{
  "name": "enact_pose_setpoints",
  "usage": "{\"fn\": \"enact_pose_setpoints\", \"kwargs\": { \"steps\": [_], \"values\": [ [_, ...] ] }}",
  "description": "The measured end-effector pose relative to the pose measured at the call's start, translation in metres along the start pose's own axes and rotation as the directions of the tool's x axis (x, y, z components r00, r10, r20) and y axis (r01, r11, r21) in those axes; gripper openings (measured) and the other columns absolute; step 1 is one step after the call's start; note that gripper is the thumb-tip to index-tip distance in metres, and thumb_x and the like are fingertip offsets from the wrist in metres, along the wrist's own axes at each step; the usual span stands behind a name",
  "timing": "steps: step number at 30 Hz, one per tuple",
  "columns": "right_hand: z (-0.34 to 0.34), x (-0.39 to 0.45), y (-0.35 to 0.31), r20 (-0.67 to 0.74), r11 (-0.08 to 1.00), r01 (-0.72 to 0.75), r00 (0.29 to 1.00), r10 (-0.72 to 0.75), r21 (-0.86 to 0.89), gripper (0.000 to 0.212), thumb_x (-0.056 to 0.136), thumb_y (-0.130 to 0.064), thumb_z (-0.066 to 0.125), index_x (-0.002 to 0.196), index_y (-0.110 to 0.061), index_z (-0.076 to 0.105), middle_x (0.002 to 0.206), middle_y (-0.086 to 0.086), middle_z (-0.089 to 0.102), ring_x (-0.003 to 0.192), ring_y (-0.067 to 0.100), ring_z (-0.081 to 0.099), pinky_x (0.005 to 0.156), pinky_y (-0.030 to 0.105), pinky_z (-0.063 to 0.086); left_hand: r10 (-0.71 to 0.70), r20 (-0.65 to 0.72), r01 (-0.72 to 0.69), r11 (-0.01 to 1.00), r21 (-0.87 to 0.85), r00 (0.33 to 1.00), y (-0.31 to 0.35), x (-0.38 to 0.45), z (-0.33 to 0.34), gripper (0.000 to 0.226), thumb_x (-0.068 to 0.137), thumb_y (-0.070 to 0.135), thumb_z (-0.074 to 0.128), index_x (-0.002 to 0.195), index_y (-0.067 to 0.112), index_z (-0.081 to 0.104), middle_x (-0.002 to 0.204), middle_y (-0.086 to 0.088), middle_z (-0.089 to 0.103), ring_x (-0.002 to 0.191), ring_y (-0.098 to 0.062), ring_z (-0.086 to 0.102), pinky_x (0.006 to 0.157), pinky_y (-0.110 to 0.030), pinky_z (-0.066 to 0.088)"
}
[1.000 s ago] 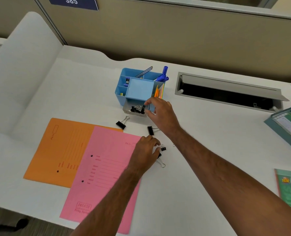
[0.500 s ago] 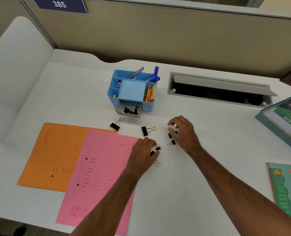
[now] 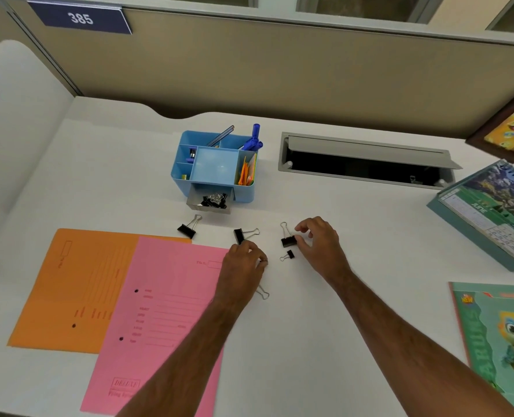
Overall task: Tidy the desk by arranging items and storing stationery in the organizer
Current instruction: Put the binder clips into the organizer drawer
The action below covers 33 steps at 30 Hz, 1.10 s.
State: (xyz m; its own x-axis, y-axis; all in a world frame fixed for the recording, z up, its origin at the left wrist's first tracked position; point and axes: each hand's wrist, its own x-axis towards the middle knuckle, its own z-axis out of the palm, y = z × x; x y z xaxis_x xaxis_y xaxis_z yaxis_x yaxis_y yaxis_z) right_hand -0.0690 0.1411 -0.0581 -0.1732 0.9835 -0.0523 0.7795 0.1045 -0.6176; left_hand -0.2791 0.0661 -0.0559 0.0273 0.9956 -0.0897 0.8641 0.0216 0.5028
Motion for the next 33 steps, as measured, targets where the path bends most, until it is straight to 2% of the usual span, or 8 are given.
{"fn": "enact_pose_setpoints", "kwargs": {
  "steps": [3,8,13,18,23,26,29,33],
  "values": [
    [0.001,-0.005,0.002,0.009,1.0,-0.007,1.0,0.007,0.024,0.012,0.092,-0.025,0.069,0.102,-0.029,0.064,0.097,-0.014,0.057,0.084,0.007,0.054,0.085,0.041,0.052,-0.045,-0.039,0.041,0.994,-0.098,0.998,0.0,0.0,-0.011,0.012,0.098,0.026,0.067,0.104,0.02,0.076,0.124,0.004,0.069,0.115,-0.019,0.057,0.099,-0.029,0.041],
    [0.005,-0.02,0.009,0.043,0.988,-0.018,0.999,0.011,0.15,0.013,0.089,-0.026,0.073,0.099,-0.028,0.065,0.095,-0.018,0.056,0.083,0.003,0.057,0.078,0.032,0.053,-0.133,-0.09,0.108,0.965,-0.24,0.987,-0.008,0.007,-0.039,0.006,0.095,0.031,0.073,0.099,0.028,0.075,0.1,0.015,0.074,0.097,-0.008,0.059,0.088,-0.03,0.05],
    [0.011,-0.032,0.012,0.09,0.975,0.05,0.993,-0.071,0.216,0.019,0.086,-0.016,0.076,0.098,-0.028,0.067,0.099,-0.018,0.058,0.089,0.006,0.064,0.079,0.035,0.057,-0.247,-0.186,0.155,0.902,-0.402,0.951,-0.024,0.024,-0.075,0.011,0.093,0.033,0.074,0.101,0.032,0.066,0.1,0.016,0.067,0.098,-0.005,0.058,0.083,-0.026,0.047],
    [0.014,-0.033,0.019,0.153,0.982,0.106,0.98,-0.13,0.158,0.023,0.087,-0.024,0.074,0.104,-0.037,0.066,0.104,-0.023,0.056,0.091,0.001,0.065,0.085,0.045,0.055,-0.324,-0.289,0.188,0.891,-0.413,0.901,-0.041,0.042,-0.107,0.008,0.095,0.03,0.071,0.101,0.028,0.066,0.102,0.009,0.067,0.104,-0.013,0.058,0.086,-0.032,0.047],
    [0.013,-0.032,0.025,0.207,0.988,0.121,0.968,-0.14,0.1,0.02,0.089,-0.028,0.074,0.107,-0.036,0.07,0.104,-0.021,0.054,0.085,0.0,0.06,0.09,0.043,0.052,-0.334,-0.339,0.222,0.918,-0.329,0.88,-0.053,0.063,-0.12,0.014,0.096,0.033,0.071,0.106,0.024,0.067,0.106,0.005,0.069,0.107,-0.015,0.058,0.097,-0.049,0.049],
    [0.015,-0.031,0.024,0.208,0.988,0.126,0.968,-0.142,0.087,0.019,0.09,-0.028,0.075,0.108,-0.034,0.071,0.102,-0.02,0.054,0.083,-0.003,0.058,0.091,0.042,0.051,-0.305,-0.352,0.231,0.944,-0.236,0.885,-0.055,0.073,-0.122,0.018,0.094,0.031,0.074,0.108,0.023,0.067,0.115,0.0,0.069,0.116,-0.021,0.056,0.099,-0.04,0.04],
    [0.015,-0.03,0.022,0.21,0.99,0.11,0.969,-0.127,0.089,0.018,0.09,-0.029,0.076,0.106,-0.035,0.07,0.101,-0.021,0.054,0.079,0.0,0.059,0.09,0.039,0.05,-0.31,-0.333,0.262,0.948,-0.182,0.89,-0.058,0.077,-0.121,0.024,0.093,0.028,0.075,0.114,0.023,0.067,0.128,-0.003,0.061,0.128,-0.025,0.049,0.104,-0.043,0.038],
    [0.014,-0.03,0.021,0.216,0.992,0.076,0.972,-0.096,0.099,0.026,0.09,-0.03,0.076,0.112,-0.037,0.064,0.101,-0.021,0.056,0.081,0.007,0.06,0.09,0.039,0.049,-0.34,-0.347,0.279,0.936,-0.215,0.874,-0.06,0.068,-0.115,0.028,0.094,0.025,0.074,0.121,0.023,0.066,0.13,-0.003,0.059,0.125,-0.025,0.05,0.104,-0.043,0.036]
  ]
}}
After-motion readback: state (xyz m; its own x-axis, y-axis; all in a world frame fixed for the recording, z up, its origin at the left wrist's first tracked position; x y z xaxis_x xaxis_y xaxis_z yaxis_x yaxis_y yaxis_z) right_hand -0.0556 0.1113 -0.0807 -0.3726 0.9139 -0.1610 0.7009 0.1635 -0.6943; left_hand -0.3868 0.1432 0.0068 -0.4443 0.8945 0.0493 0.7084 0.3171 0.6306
